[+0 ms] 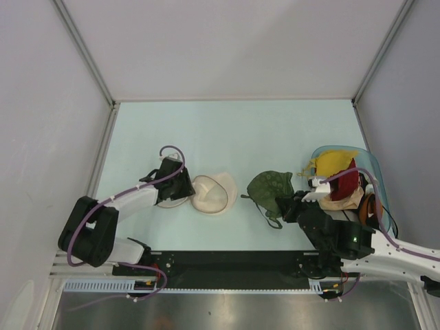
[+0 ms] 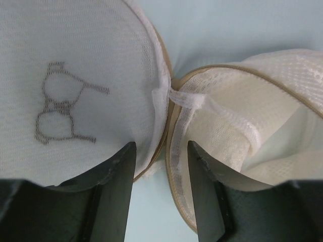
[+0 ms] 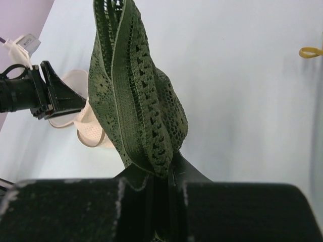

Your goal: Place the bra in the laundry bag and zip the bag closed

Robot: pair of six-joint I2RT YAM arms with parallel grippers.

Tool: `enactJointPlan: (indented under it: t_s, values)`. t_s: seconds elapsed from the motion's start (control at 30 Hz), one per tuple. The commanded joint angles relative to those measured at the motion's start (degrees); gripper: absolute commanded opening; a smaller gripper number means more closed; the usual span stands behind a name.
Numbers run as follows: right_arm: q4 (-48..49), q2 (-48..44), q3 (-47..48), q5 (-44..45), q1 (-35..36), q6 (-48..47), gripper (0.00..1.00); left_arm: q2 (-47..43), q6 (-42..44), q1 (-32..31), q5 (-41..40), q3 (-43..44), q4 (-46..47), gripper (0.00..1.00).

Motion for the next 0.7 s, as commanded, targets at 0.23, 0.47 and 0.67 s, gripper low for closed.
enactJointPlan:
  t_s: [0.23,0.47,0.67]
  values:
    - [9.3,6.0,5.6,-4.7,-0.7,-8.6,0.0,5.8,-1.5,0.4,-0.3,0.1,6.1,0.16]
    - [16.0,15.0,11.6,-14.4,-2.1,-15.1,0.0,-0.2,-0.1,-1.4,-5.6,2.9,-2.3,0.0]
    - [17.7,23.6,18.9,-20.5,-2.3,-17.5,0.0,-13.3,-1.2,-4.0,-5.2,2.3,-7.2,0.0]
